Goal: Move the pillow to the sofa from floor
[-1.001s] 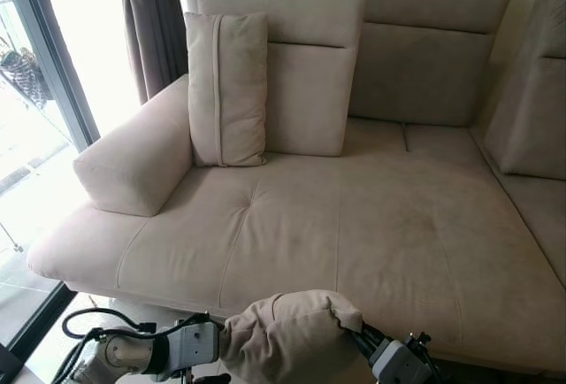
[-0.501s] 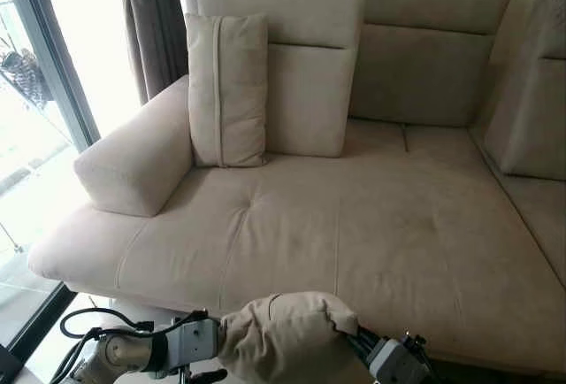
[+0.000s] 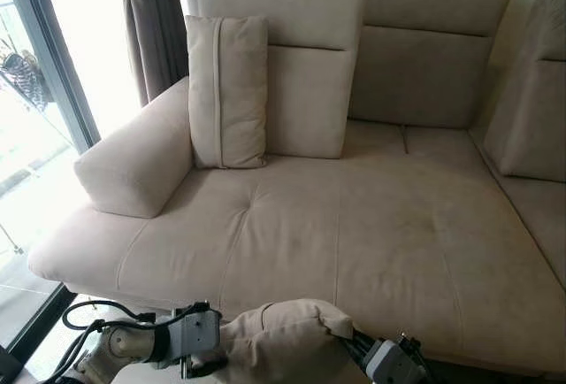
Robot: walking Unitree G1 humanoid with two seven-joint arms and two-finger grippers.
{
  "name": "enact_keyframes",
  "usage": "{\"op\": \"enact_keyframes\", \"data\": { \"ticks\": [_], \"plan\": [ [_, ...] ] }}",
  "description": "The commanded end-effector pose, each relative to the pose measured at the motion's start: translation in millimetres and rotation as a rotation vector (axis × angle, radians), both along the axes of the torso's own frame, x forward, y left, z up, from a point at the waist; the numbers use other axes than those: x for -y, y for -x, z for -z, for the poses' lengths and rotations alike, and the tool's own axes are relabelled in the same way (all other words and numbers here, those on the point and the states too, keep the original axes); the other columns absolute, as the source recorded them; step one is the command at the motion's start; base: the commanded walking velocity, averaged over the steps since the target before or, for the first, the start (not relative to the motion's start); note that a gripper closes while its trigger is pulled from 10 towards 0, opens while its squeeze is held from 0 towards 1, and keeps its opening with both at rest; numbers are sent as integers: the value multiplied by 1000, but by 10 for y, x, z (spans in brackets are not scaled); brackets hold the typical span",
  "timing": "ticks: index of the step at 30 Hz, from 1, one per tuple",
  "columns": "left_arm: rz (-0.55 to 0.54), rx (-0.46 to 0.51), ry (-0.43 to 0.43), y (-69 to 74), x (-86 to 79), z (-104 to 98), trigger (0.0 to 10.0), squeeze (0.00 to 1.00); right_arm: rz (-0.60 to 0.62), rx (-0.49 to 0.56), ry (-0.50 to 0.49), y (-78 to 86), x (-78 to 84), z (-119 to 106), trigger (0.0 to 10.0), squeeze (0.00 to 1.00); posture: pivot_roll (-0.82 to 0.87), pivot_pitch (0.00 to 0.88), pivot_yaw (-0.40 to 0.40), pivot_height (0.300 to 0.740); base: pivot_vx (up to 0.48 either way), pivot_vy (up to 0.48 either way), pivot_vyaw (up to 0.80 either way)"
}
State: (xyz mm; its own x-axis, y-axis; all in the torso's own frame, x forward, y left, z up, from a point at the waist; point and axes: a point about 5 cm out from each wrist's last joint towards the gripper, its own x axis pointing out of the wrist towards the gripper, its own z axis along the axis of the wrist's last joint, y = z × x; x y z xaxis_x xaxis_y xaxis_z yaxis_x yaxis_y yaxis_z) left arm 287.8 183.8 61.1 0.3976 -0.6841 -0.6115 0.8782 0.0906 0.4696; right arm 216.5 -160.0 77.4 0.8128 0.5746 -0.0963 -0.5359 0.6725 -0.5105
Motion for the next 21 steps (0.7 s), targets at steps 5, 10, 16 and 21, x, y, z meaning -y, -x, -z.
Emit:
{"op": "enact_keyframes", "data": {
  "ticks": [5, 10, 16, 21],
  "plan": [
    [56, -74, -35, 132, -40, 93, 10000, 0, -8, 99, -41, -79, -64, -190, 0, 0, 91, 24, 13, 566, 0, 0, 0],
    [53, -87, -43, 141, -33, 119, 10000, 0, -13, 104, -46, -86, -76, -208, 0, 0, 91, 23, 11, 566, 0, 0, 0],
    [64, -109, -17, 153, 23, 122, 0, 0, -10, 104, -50, -82, -76, -206, 0, 0, 87, 24, 12, 566, 0, 0, 0],
    [88, -124, 17, 171, 78, 104, 0, 0, 12, 108, -53, -83, -60, -200, 0, 0, 84, 24, 13, 566, 0, 0, 0]
  ]
}}
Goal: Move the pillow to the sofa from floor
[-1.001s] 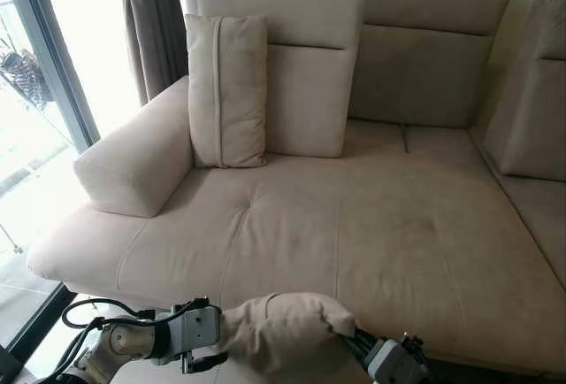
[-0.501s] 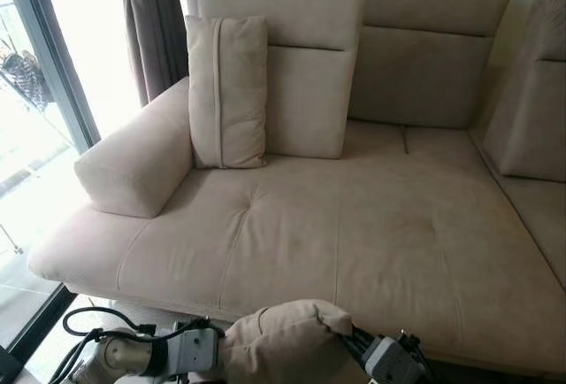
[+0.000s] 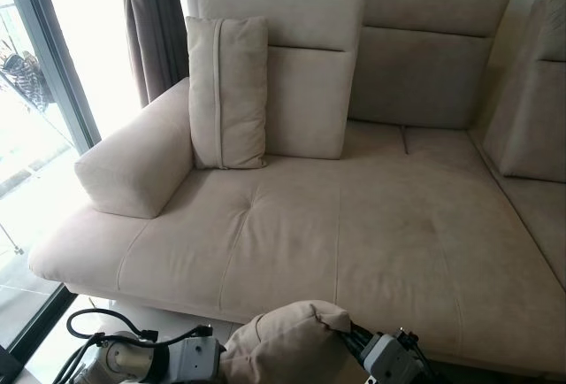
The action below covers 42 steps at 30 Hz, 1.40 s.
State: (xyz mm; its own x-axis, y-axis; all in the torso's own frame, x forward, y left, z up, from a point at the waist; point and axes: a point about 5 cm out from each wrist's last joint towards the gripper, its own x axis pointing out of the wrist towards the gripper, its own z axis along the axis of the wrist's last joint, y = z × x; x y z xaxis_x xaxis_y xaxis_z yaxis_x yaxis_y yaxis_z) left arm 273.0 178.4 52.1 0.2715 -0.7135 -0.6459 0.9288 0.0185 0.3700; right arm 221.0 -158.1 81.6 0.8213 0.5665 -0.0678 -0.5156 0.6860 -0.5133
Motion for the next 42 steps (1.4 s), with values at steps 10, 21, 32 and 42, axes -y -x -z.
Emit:
{"op": "enact_keyframes", "data": {
  "ticks": [10, 21, 32, 42],
  "plan": [
    [-123, 123, 103, -159, 121, -115, 10000, 0, 95, 108, -57, -92, 13, -167, 10000, 0, 87, 21, 17, 566, 0, 0, 0],
    [-343, 241, 271, -371, 175, -314, 10000, 0, 182, 190, -50, -160, 97, -253, 10000, 0, 88, 18, 12, 566, 0, 0, 0],
    [-560, 211, 484, -451, 263, -378, 10000, 0, 188, 223, -55, -200, 66, -295, 10000, 0, 90, 14, 9, 611, 0, 0, 0],
    [-661, 189, 652, -451, 351, -438, 10000, 0, 188, 238, -62, -223, 31, -320, 10000, 0, 95, 10, 7, 651, 0, 0, 0]
  ]
}}
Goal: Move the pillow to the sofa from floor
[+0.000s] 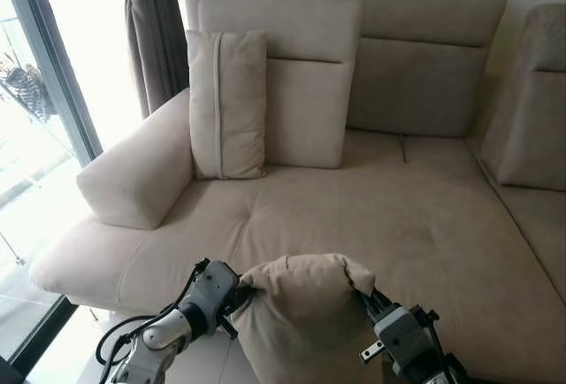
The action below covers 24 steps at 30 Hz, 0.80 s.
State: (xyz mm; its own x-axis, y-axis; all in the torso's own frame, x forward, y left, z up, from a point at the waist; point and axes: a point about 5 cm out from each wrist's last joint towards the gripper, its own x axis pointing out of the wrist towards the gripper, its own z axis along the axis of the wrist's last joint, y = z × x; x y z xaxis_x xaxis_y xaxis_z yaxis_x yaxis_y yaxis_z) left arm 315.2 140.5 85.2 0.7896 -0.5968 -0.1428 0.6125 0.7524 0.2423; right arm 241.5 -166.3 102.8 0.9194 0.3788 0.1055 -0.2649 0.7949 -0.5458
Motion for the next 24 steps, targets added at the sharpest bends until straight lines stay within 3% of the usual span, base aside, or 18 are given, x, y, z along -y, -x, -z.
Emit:
{"op": "enact_keyframes", "data": {
  "ticks": [1, 5, 13, 24],
  "plan": [
    [-8, 85, 20, -22, -29, -138, 10000, 0, -26, 71, -7, -26, -55, -117, 10000, 0, 97, 8, 6, 656, 0, 0, 0],
    [10, 144, -15, -24, -64, -226, 10000, 0, -31, 78, -8, -44, -64, -134, 10000, 0, 101, 6, 5, 671, 0, 0, 0],
    [-57, 192, 14, -132, -192, -417, 10000, 0, -44, 92, -12, -70, -96, -179, 10000, 0, 101, 0, 2, 701, 0, 0, 0],
    [-39, 217, 79, -141, -77, -477, 10000, 0, -40, 115, -10, -104, -77, -234, 10000, 0, 86, 0, 0, 740, 0, 0, 0]
  ]
}}
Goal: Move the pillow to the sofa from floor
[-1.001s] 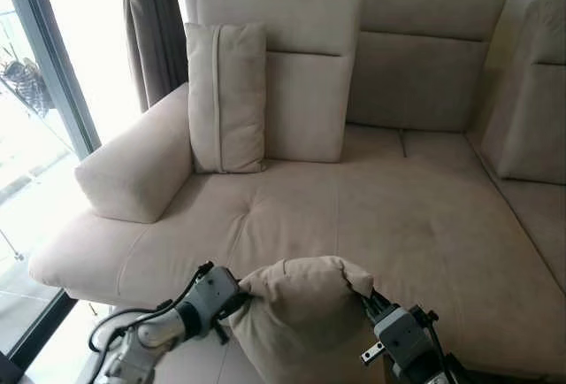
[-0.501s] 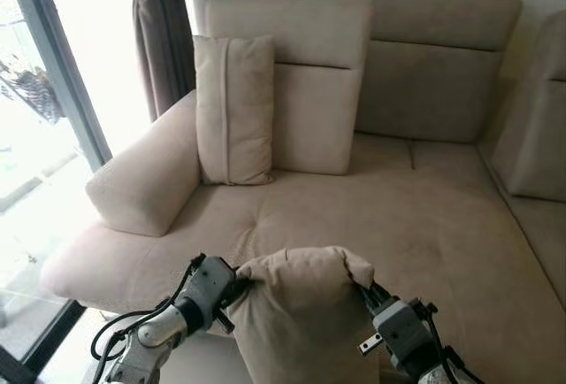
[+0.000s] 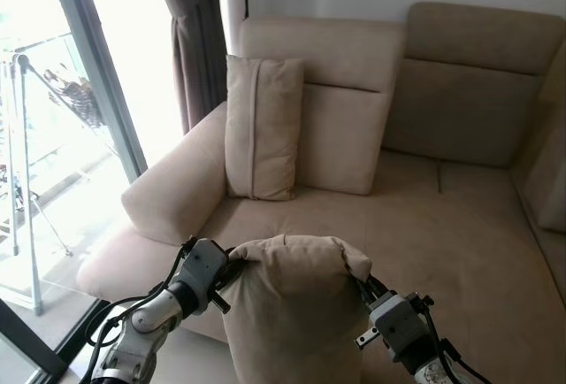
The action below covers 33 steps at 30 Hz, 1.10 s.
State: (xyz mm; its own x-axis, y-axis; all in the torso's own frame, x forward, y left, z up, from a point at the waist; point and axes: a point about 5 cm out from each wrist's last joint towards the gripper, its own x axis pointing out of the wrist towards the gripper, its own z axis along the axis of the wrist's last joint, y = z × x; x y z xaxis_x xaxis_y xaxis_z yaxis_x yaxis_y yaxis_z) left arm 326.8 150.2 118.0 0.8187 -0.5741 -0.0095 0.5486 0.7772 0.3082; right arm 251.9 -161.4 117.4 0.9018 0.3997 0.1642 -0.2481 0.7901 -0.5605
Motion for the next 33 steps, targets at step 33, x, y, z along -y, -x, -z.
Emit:
{"op": "enact_keyframes", "data": {
  "ticks": [33],
  "plan": [
    [48, 53, 120, -12, 258, -133, 10000, 0, 29, 35, -79, -21, -46, -98, 10000, 0, 66, 0, 11, 740, 0, 0, -306]
  ]
}}
